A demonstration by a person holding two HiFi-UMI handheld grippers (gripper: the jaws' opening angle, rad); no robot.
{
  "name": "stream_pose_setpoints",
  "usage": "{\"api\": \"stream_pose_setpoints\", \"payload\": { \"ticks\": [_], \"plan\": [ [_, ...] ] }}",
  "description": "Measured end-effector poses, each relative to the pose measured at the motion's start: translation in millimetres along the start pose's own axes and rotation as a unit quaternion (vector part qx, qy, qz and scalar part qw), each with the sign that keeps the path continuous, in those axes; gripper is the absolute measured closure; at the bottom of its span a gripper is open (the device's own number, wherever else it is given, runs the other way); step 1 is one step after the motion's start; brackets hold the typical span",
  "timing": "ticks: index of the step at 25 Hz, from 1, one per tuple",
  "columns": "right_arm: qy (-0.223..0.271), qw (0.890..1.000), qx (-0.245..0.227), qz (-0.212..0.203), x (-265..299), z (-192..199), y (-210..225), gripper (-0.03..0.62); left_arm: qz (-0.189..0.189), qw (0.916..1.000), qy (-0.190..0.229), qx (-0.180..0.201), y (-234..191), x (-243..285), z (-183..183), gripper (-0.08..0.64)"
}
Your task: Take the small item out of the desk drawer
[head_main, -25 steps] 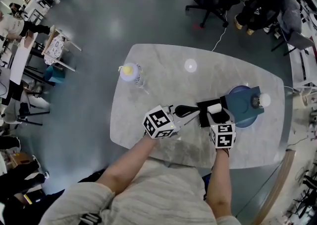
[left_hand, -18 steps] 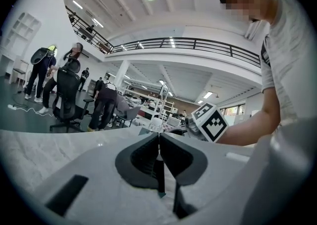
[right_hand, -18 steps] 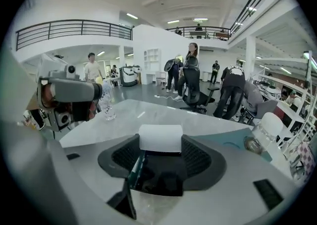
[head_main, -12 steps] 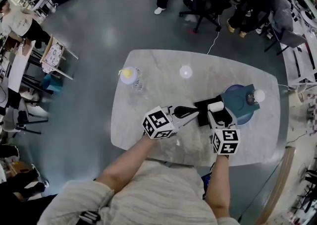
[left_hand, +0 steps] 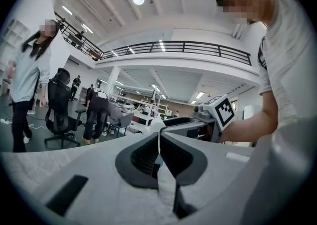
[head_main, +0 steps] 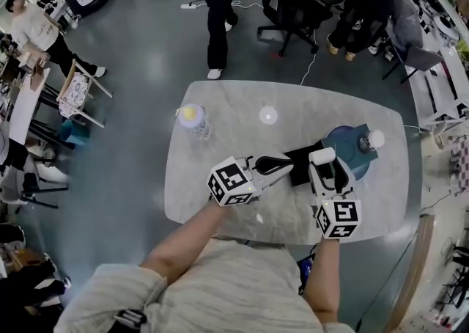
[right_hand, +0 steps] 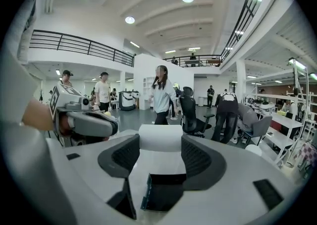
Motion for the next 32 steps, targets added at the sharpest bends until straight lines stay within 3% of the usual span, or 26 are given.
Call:
{"api": "stream_pose_setpoints", "payload": {
  "ticks": [18,32],
  "plan": [
    [0.108,0.992,-0.034,-0.051,-57,-31,-42,0.353,0.01,0.9994,0.024,0.023,23,-10,-19,0.54],
    [0.126,0.988,-0.064,-0.066,-70,-37,-55,0.353,0.009,0.9993,0.025,0.024,27,-17,-22,0.54]
  ]
}}
Point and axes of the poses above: the fingertips, and each gripper's own axes: x forward along the fingers, y to its right, z out of its underside, the point moved 7 cm from there along -x, backward along the fingers, and after that the axes turned 9 degrees about x, right-handed, at the moved point
